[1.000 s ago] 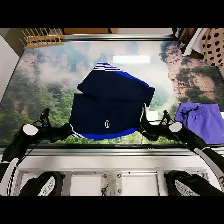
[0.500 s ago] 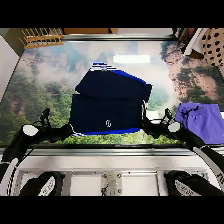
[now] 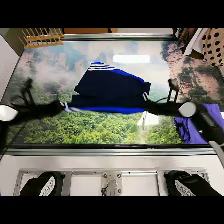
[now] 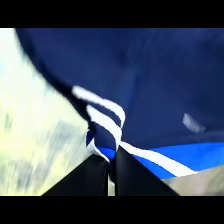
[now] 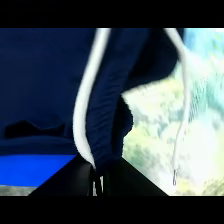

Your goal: Fold the clothes and pants, and hang the long-sleeved shirts on hangers.

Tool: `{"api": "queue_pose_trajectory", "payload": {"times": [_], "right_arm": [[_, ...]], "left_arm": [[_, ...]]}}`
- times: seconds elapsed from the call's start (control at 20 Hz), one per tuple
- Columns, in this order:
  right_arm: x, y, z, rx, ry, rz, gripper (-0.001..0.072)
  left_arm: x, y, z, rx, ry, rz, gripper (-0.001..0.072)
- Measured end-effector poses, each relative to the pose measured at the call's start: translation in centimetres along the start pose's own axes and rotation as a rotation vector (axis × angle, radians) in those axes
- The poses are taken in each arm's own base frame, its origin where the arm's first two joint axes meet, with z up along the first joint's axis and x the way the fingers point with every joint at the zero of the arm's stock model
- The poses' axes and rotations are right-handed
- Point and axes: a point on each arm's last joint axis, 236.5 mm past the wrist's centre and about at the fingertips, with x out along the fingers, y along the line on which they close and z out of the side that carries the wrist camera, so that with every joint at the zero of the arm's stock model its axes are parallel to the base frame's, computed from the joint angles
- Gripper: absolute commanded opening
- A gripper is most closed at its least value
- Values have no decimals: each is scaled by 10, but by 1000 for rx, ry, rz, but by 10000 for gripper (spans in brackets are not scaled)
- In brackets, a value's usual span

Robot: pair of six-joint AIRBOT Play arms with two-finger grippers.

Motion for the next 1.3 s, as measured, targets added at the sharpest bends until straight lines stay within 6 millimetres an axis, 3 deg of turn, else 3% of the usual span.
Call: {"api": "queue_pose_trajectory", "payload": {"times": [0.1,0.25,0.35,0.45,0.55,0.65,0.75,0.85,1.0,1.15,1.3], "right_arm": [[-63,37,39,-115,-104,30,24],[-159,82,62,-229,-241,76,24],[-219,102,58,-270,-316,104,24],[-263,112,46,-275,-369,125,24],[-295,116,29,-253,-401,145,24],[-311,113,12,-212,-391,151,24],[-310,108,-2,-155,-337,140,24],[-294,98,-12,-103,-239,105,25],[-242,77,-14,-41,-45,7,25],[-170,54,-3,-32,151,-83,24],[-91,33,16,-26,262,-130,25]], "left_arm": [[-66,-56,57,123,-201,-63,6],[-180,-133,96,294,-481,-139,6],[-252,-174,96,388,-640,-180,6],[-307,-203,85,456,-759,-212,6],[-344,-222,75,488,-838,-241,6],[-361,-232,74,503,-870,-254,6],[-354,-232,85,496,-853,-252,6],[-320,-220,105,456,-770,-237,6],[-223,-177,124,368,-492,-182,6],[-118,-134,145,244,-268,-170,6],[-31,-109,171,161,-189,-170,6]]}}
